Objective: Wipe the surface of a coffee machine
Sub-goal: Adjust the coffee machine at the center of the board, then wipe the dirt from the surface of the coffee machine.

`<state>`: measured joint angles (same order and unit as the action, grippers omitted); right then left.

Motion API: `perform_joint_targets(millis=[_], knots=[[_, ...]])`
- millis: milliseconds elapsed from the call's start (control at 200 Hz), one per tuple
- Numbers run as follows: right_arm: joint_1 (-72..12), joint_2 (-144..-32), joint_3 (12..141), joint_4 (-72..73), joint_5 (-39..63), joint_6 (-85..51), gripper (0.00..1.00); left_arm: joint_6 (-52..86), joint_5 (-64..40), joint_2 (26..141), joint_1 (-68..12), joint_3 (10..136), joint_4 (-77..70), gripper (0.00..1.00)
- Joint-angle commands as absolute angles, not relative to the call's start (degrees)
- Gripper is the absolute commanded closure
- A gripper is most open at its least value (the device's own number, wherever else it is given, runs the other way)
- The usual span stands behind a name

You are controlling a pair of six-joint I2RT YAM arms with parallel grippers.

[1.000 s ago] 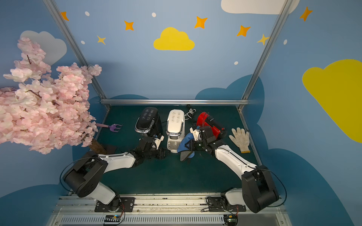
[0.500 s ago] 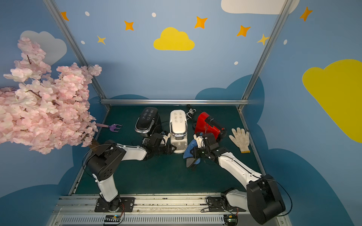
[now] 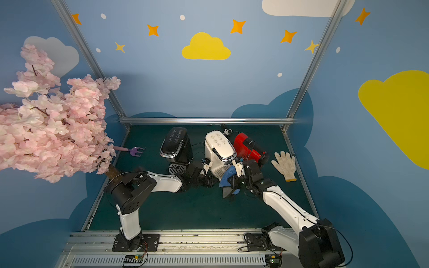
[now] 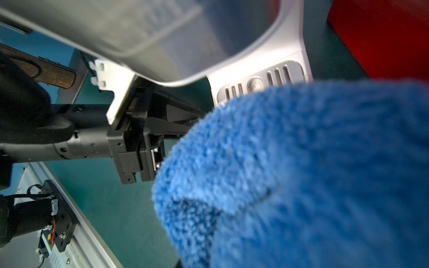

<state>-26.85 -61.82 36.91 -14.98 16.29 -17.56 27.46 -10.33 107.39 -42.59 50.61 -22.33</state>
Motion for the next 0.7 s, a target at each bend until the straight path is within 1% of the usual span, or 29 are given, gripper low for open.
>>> perform_joint_targets(millis=[0,125,300,410,551,696], knots=[[-27.51,-58.17,36.99,-18.12,14.27,-17.4,1.0,24.0,-8.13,101.11,-42.1,49.39,-17.84,0.44],[-28.5,-53.54,37.15,-21.92,13.09,-18.22,1.0,21.8,-7.15,95.16,-41.4,47.53,-13.45,0.44],[-31.45,-43.35,38.17,-25.26,8.95,-18.23,1.0,19.21,-6.67,89.96,-40.28,45.11,-9.87,0.43],[-33.47,-40.43,44.17,-27.41,5.58,-15.76,1.0,18.39,-8.14,88.78,-39.5,44.26,-9.11,0.43],[-34.84,-41.69,52.2,-28.64,0.71,-11.66,1.0,18.37,-10.41,87.46,-38.11,44.16,-7.6,0.43],[-36.86,-48.92,61.02,-28.52,0.72,-8.41,1.0,17.02,-11.53,85.54,-36.72,44.01,-5.17,0.44]])
